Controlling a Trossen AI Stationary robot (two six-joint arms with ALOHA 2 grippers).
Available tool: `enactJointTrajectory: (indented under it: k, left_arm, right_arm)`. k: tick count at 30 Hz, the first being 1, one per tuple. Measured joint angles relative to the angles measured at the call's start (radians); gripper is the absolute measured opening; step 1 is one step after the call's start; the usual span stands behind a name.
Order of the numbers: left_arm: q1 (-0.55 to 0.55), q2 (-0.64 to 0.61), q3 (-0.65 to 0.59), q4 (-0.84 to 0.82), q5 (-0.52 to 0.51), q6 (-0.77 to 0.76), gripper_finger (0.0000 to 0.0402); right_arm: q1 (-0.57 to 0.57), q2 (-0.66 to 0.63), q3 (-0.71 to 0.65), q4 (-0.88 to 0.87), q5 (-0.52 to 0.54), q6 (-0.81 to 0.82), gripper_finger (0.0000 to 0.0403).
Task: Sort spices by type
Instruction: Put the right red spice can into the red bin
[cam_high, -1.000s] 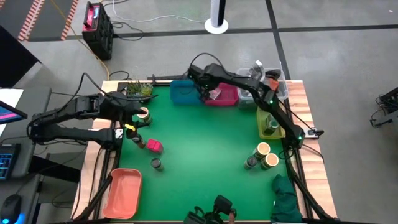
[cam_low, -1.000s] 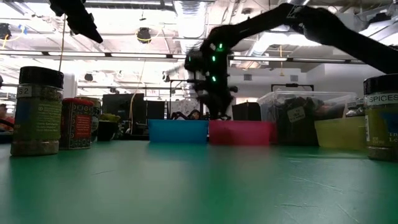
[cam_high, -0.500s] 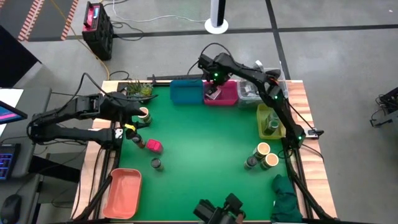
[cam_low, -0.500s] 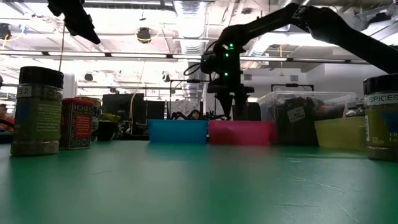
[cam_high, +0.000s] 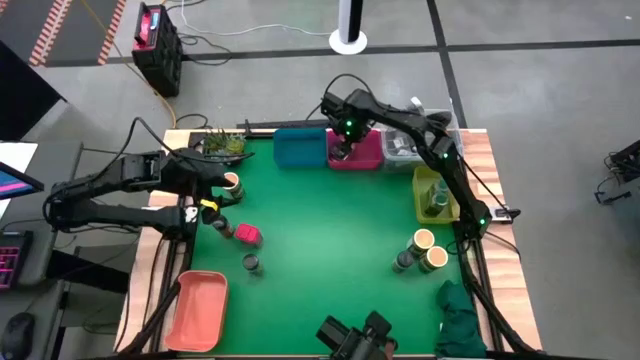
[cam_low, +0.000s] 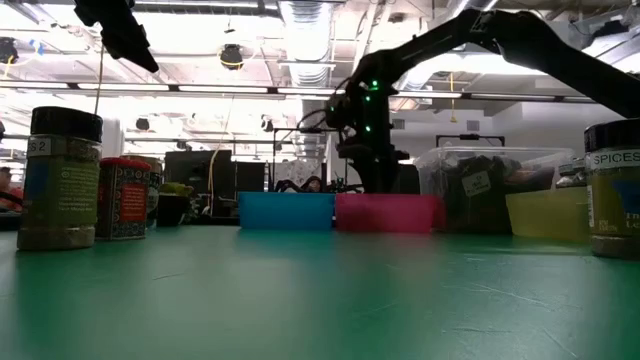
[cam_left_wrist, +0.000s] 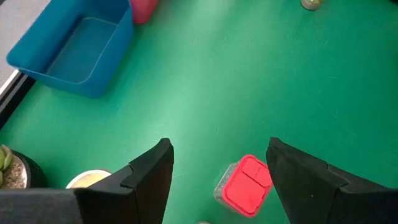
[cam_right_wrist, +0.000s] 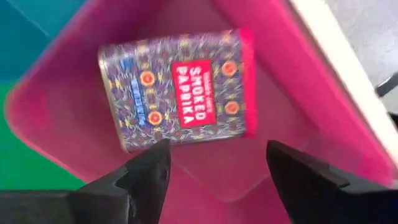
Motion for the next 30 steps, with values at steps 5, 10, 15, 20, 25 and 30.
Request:
enactJointTrajectory:
  k: [5,10,15,20,25,30]
  left_arm:
    - [0.000,0.000,0.000,0.000,0.000,0.000,0.0244]
    - [0.000,0.000,0.000,0.000,0.000,0.011,0.0244]
    - [0.000,0.000,0.000,0.000,0.001,0.011,0.0244]
    - [0.000,0.000,0.000,0.001,0.001,0.004,0.0244]
    - [0.000,0.002,0.000,0.001,0.001,-0.033,0.0244]
    - [0.000,0.002,0.000,-0.002,0.007,-0.036,0.0244]
  right_arm:
    - [0.002,-0.002,-0.054,0.029,-0.068,-0.026,0.0291]
    - [0.010,-0.007,-0.057,0.056,-0.088,-0.056,0.0291]
    - [0.012,-0.033,-0.057,0.024,-0.115,-0.065,0.0291]
    - [0.006,-0.080,-0.057,0.006,-0.115,0.058,0.0291]
    - [-0.004,-0.094,-0.057,0.050,-0.113,0.510,0.0291]
    - [0.061,-0.092,-0.057,0.160,-0.077,0.602,0.0291]
